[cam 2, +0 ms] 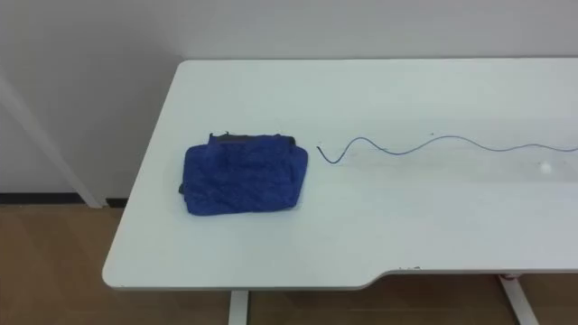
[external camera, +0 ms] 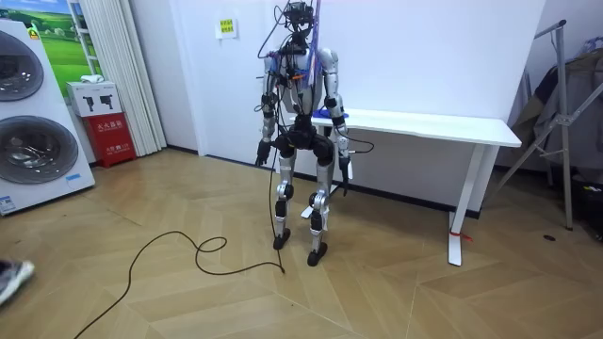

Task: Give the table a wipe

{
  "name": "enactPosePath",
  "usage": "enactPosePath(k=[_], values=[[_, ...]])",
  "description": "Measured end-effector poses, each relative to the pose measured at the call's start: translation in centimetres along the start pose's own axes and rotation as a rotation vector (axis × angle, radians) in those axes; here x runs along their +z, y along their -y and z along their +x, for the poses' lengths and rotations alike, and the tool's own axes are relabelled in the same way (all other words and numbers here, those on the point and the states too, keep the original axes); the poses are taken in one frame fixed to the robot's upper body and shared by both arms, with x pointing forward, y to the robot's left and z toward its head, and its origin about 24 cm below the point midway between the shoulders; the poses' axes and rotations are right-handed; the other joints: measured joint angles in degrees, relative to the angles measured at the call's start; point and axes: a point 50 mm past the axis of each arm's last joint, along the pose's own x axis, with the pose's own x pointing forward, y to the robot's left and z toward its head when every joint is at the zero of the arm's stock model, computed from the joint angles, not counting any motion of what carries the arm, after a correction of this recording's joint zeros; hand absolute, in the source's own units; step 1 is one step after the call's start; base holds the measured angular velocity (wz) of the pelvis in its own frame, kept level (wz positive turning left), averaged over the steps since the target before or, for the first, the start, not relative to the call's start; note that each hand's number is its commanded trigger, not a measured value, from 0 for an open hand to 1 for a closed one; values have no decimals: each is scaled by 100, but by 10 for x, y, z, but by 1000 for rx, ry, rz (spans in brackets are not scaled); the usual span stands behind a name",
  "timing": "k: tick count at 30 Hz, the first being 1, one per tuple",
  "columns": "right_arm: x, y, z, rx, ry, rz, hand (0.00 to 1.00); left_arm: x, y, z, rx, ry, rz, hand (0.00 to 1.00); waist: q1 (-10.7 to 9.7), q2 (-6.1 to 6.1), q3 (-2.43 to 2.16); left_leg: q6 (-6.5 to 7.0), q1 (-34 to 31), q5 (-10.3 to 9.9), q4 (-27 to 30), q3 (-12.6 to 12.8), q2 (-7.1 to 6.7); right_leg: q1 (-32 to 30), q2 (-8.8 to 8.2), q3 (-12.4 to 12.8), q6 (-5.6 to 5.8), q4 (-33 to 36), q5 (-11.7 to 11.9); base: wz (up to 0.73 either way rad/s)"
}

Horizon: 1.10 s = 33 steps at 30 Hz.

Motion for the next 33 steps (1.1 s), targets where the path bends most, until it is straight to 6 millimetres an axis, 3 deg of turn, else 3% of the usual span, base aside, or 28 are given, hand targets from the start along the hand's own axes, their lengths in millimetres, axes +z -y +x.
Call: enactPosePath(k=[14, 20, 24, 29, 31, 33], values=[[3, 1, 0, -2, 16, 1, 0, 2, 0, 0, 1, 14, -5, 0, 2, 5, 1, 0, 0, 0, 4, -4, -1, 2, -2, 0, 0, 2, 0, 0], [-1, 0, 0, 8, 17, 125, 0, -3, -1, 0, -5, -6, -49, 0, 13, -22, 10, 0, 0, 0, 7, 5, -1, 3, -2, 18, 1, -3, -1, 0], [-10, 0, 1, 2, -10, 315, 0, -9, -4, 0, 2, -29, -101, 0, -10, -33, 9, 0, 25, 0, 3, -4, -5, 34, -4, 15, 1, -10, -1, 0], [-31, 9, 1, -54, -71, 786, 0, -29, -12, 0, 32, -93, -196, 0, -183, -99, 29, 0, 78, 0, 1, -38, -16, 100, -8, 10, 11, -26, -11, 0], [-42, 20, 0, -91, -99, 947, 0, -34, -18, 1, 52, -110, -234, 0, -300, -158, 18, 0, 78, 0, -4, -61, -26, 100, -13, 6, 18, -23, -16, 0], [-53, 43, -5, -176, -103, 1122, 0, -42, -27, 1, 78, -137, -274, 0, -382, -241, 22, 1, 78, 1, -11, -67, -37, 93, -22, 8, 24, -12, -19, 0]])
